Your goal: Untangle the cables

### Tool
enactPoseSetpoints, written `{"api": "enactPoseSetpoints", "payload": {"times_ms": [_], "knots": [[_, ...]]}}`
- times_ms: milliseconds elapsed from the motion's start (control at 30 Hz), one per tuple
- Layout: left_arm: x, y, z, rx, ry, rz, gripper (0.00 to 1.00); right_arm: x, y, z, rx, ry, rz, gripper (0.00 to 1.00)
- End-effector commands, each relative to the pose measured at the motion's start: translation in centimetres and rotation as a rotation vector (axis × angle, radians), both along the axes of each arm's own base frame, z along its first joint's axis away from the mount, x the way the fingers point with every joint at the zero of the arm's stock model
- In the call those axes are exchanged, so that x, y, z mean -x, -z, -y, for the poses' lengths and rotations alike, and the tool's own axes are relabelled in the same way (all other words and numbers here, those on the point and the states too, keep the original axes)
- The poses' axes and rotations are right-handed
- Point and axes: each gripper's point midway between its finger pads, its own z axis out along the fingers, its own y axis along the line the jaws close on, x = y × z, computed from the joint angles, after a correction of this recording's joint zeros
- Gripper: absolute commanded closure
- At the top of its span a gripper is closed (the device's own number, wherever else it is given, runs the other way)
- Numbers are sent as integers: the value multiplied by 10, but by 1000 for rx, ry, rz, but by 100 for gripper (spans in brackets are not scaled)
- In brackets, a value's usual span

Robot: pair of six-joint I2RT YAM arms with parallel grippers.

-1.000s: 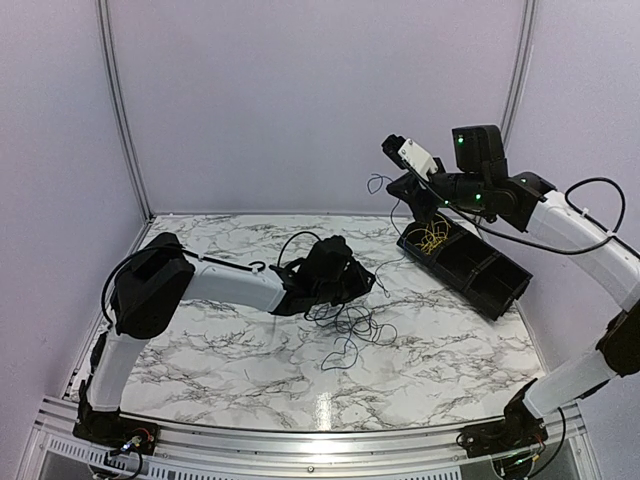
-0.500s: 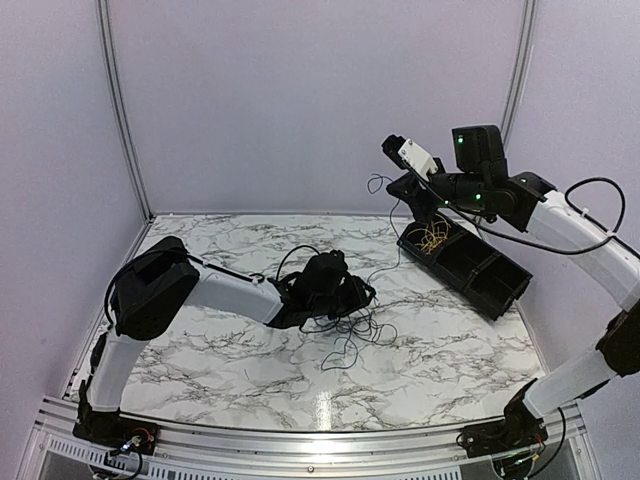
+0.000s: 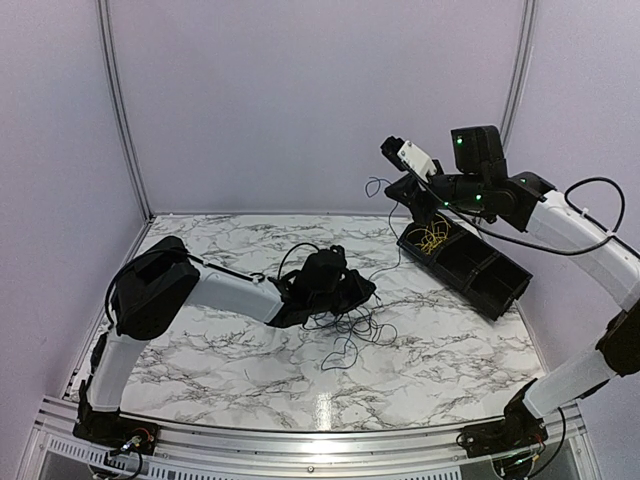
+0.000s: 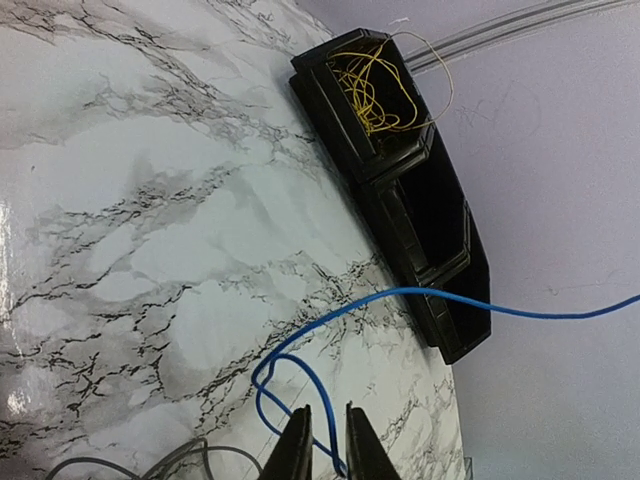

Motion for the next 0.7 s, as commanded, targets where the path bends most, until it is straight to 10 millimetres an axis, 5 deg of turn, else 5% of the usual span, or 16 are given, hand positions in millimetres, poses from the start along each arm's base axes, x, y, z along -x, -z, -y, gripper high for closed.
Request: {"api": "enactPoseSetpoints", "payload": {"times_ms": [0, 433, 667], "knots": [[-13, 5, 2, 19, -29, 12, 88, 10, -28, -6, -58, -32, 20, 100], [-21, 33, -13, -28, -85, -13, 93, 29, -59, -11, -139, -98, 12, 100], [-35, 39, -18, -28, -113, -17, 90, 75, -82, -29, -248, -325, -83, 100]]}}
